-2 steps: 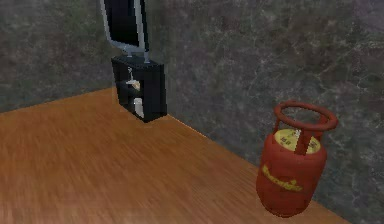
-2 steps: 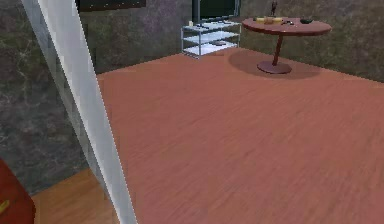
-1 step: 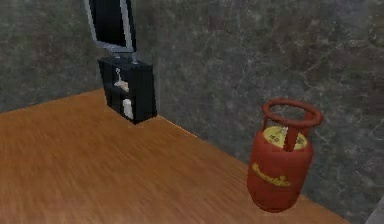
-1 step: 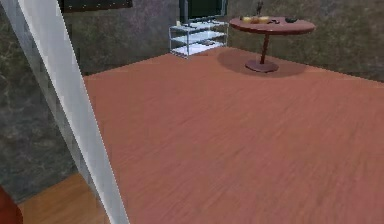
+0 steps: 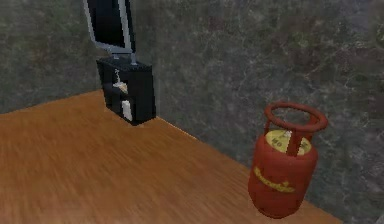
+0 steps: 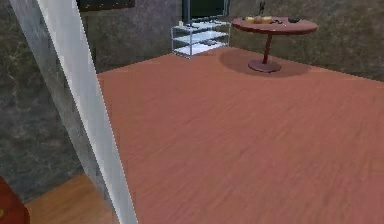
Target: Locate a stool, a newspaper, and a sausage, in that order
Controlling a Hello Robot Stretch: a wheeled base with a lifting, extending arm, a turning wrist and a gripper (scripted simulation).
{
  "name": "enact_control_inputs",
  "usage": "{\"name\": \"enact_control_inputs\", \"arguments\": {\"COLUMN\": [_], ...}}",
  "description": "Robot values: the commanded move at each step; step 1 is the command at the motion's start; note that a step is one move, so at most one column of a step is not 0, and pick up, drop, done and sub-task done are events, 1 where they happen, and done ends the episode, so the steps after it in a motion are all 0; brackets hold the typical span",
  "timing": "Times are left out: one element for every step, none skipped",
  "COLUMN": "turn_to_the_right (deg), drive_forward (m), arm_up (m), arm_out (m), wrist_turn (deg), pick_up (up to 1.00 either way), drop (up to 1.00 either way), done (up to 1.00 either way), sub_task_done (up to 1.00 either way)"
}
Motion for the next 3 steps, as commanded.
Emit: {"name": "enact_control_inputs", "arguments": {"turn_to_the_right": [-45.0,-45.0,-12.0], "drive_forward": [0.00,0.00,0.00], "arm_up": [0.00,0.00,0.00], "arm_out": [0.00,0.00,0.00], "wrist_turn": [0.0,0.0,0.0], "pick_up": [0.00,0.00,0.00], "drop": [0.00,0.00,0.00], "done": [0.00,0.00,0.00], "sub_task_done": [0.00,0.00,0.00]}}
